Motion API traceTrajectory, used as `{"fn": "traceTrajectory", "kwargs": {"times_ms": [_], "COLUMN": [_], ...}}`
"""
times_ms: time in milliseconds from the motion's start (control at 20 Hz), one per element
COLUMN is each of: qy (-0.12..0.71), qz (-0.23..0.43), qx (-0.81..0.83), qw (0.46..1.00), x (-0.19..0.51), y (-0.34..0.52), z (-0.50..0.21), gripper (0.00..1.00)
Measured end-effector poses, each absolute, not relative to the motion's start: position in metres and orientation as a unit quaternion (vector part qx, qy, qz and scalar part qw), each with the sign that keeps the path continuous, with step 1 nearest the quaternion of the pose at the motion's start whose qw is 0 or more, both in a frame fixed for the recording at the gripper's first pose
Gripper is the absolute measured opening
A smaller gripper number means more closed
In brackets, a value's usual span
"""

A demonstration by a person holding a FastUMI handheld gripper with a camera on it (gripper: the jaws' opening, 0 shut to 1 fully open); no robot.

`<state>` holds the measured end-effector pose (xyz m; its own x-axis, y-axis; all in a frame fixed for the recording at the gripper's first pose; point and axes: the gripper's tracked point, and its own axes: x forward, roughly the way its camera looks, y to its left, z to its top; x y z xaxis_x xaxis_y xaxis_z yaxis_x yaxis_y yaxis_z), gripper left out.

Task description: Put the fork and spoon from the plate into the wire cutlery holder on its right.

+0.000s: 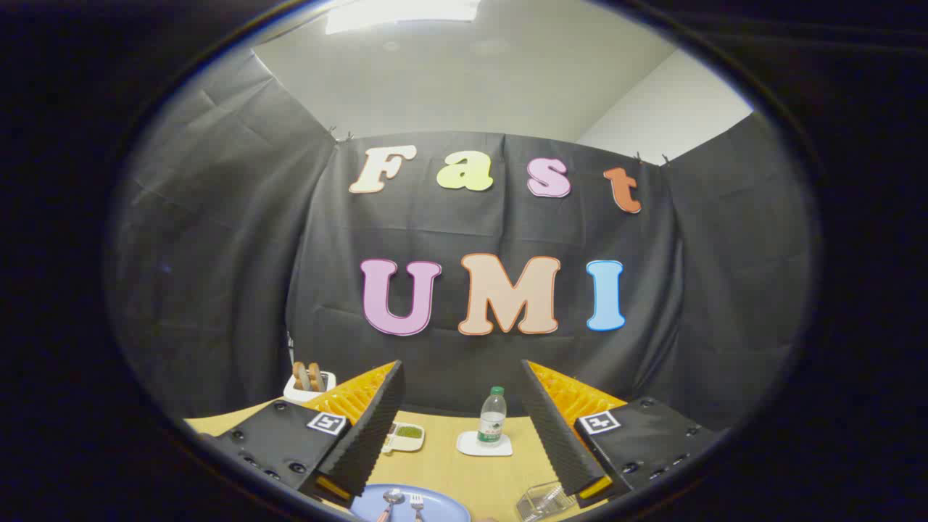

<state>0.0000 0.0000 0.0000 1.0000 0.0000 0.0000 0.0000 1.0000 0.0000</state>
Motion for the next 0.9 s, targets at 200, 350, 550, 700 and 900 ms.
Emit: {"fn": "traceTrajectory", "kwargs": {"times_ms": [200, 350, 550, 700, 900], "qy": [-0.005, -0.014, -0.015, -0.012, -0.006], "qz": [0.002, 0.004, 0.007, 0.013, 0.020], "qx": [0.003, 0.003, -0.002, 0.001, 0.004], "qw": [1.000, 1.000, 1.000, 1.000, 1.000], "x": [0.003, 0.005, 0.005, 0.007, 0.007], "y": [-0.001, 0.000, 0.003, 0.005, 0.009], "z": [0.006, 0.012, 0.014, 0.013, 0.009], "gripper": [1.00, 1.00, 1.00, 1.00, 1.00]}}
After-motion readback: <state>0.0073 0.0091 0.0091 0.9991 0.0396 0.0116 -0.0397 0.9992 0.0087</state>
